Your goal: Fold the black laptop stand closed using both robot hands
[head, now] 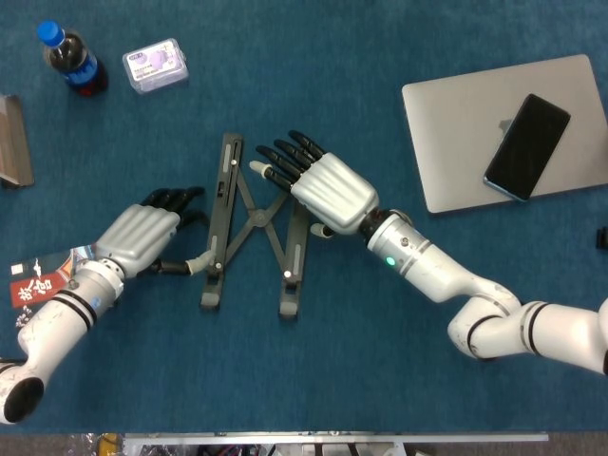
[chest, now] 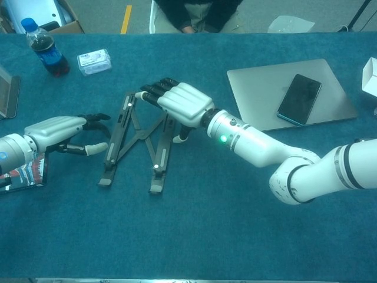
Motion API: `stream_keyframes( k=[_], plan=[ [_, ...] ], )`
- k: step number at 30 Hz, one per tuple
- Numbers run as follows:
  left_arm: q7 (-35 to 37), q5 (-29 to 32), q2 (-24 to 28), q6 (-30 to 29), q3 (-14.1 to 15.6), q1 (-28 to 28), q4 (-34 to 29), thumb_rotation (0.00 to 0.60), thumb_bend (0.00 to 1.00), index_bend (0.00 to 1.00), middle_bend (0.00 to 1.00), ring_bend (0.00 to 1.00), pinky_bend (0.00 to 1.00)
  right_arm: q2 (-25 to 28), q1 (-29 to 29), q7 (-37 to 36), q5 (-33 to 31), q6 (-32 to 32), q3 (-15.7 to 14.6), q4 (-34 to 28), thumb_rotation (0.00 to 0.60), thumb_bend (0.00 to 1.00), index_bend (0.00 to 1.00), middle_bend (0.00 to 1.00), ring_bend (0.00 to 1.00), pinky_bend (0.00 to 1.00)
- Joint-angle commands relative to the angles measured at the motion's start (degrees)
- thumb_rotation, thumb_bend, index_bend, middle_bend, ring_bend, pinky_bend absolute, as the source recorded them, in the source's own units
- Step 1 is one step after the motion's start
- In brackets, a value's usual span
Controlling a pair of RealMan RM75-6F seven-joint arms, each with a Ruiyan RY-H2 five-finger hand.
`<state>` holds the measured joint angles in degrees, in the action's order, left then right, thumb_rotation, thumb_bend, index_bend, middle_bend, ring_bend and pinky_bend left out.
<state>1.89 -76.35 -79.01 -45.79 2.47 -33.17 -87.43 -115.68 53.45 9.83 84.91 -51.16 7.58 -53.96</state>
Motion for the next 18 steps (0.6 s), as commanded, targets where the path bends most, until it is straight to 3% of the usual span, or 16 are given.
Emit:
stream_keyframes(
  k=[1, 18],
  plan=[
    [0.33, -0.21, -0.25, 0.11, -0.06, -0.1, -0.16, 0.134, 0.28, 0.22, 0.0, 0.0, 0.02, -0.2, 0.06, -0.15, 0.0, -0.02, 0.06, 0.24, 0.6, 0.04, 0.0, 0.0, 0.0, 0.01],
    [3.13, -1.41, -0.37, 0.35, -0.12, -0.3, -1.59, 0.124, 0.28, 0.2, 0.0, 0.0, 0.02, -1.83, 0.45, -1.02, 0.15, -0.25, 0.33, 2.45, 0.6, 0.04, 0.0, 0.0, 0.0, 0.01]
  ],
)
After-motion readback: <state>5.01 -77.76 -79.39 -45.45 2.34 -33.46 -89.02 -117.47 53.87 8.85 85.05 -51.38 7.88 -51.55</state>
